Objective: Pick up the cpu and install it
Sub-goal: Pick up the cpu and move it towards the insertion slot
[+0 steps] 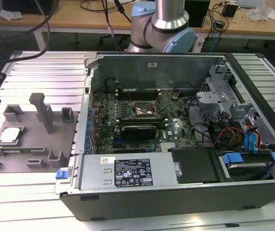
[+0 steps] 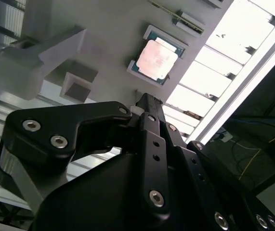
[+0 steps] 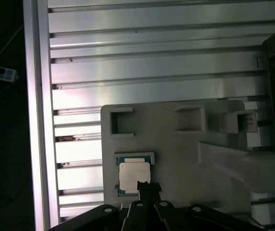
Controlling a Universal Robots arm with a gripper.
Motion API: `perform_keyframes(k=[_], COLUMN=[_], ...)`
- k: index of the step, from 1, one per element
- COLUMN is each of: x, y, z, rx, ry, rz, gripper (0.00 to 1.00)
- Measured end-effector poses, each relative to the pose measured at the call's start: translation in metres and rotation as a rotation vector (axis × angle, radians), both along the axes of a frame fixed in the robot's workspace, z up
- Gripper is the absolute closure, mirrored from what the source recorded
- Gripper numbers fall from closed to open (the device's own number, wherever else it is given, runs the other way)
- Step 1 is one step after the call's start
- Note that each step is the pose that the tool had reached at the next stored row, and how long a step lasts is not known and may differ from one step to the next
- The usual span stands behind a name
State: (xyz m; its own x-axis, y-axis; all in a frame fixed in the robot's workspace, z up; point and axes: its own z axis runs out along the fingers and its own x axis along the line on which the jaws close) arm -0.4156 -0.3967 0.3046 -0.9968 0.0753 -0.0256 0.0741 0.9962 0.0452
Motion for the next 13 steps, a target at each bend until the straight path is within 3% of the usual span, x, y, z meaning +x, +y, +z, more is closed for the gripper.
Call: perform_keyframes(k=[9, 13], x=[-0.0145, -0.0173], y=[0.0, -0.0001], z=[-0.0027, -0.0075], rx=[0.0, 0.0], ry=[0.0, -0.0001], rz=[0.0, 0.0], gripper=[0.89, 0.89])
